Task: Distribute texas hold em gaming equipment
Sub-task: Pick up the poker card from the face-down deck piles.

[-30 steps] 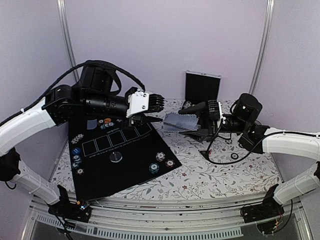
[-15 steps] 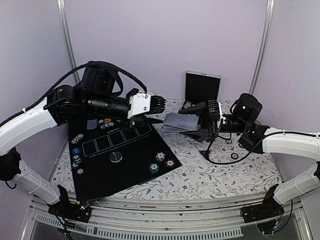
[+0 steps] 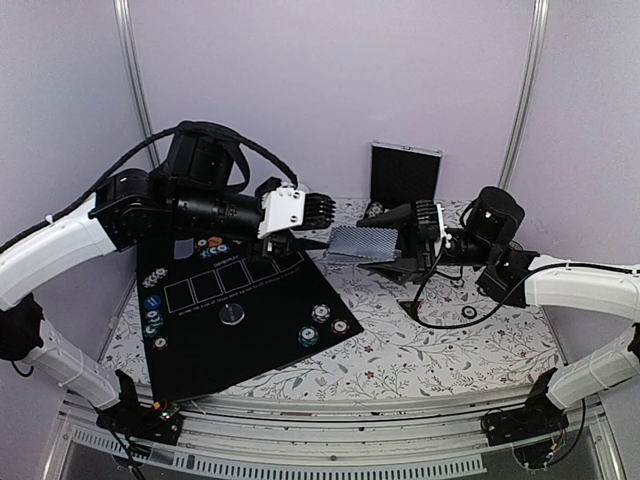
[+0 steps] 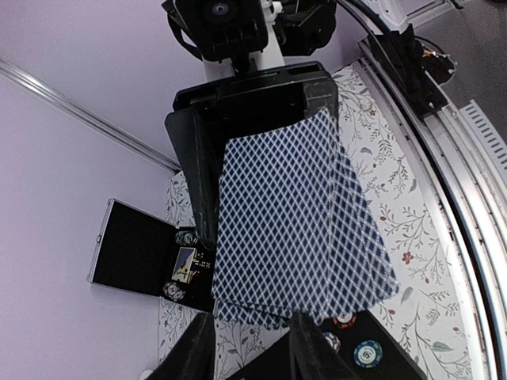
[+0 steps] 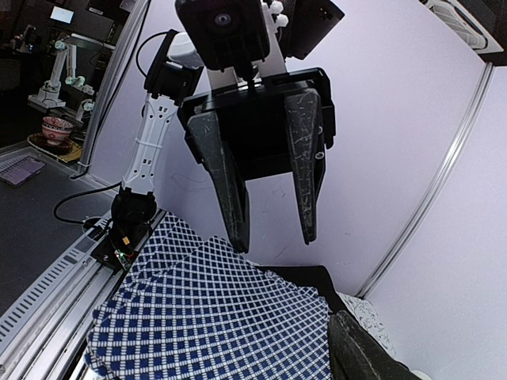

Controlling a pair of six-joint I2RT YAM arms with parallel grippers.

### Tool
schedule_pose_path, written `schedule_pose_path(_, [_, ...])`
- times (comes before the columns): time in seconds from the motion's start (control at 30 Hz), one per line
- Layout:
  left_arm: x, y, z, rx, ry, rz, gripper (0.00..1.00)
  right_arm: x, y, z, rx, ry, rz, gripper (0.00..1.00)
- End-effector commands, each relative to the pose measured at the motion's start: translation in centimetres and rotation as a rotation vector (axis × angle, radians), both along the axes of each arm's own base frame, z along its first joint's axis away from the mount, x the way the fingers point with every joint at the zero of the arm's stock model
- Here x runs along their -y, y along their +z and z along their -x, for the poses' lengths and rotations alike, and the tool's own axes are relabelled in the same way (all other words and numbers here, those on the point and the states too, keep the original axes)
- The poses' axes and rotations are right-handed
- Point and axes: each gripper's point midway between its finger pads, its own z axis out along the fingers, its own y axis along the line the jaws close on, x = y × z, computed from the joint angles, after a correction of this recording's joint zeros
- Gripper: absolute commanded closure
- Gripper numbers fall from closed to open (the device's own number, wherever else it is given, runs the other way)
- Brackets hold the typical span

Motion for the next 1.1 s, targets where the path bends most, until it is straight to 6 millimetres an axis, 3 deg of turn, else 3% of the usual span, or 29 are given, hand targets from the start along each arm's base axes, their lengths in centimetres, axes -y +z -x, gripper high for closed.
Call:
schedule_pose_path(0.0, [0.8,0.0,0.9,-0.007,-0.036,-0.018,0.65,0.3,1.6,0.1,0.036,0.007,-0.028,0.41])
schedule_pose_path(0.17, [0.9,0.0,1.0,-0.005,-0.044,-0.019,0.65,0.3,1.7,0.2,0.038,0.008,-0.029,0.41])
schedule_pose_path(0.37, [0.4,2.1,1.8,-0.018,-0.061,0.002,0.6,0.3,1.6,0.2,0.037,0.008,-0.027,0.41])
schedule_pose_path(0.47, [-0.2,2.5,2.0,-0.015,-0.058,-0.007,0.51,0.4,1.6,0.3,0.039,0.011,-0.028,0.41])
schedule_pose_path(0.67, [-1.5,0.1,3.0,0.002,-0.129,-0.163,0.33,0.5,1.9,0.7,0.05,0.027,-0.032,0.41])
schedule_pose_path(0.87, [-0.5,2.6,4.7,0.057,-0.272,-0.102,0.26,0.6,2.7,1.3,0.058,0.06,-0.042,0.41])
schedule_pose_path(1.07, [0.9,1.4,5.2,0.066,-0.34,-0.099,0.25,0.9,3.2,1.8,0.054,0.078,-0.055,0.41])
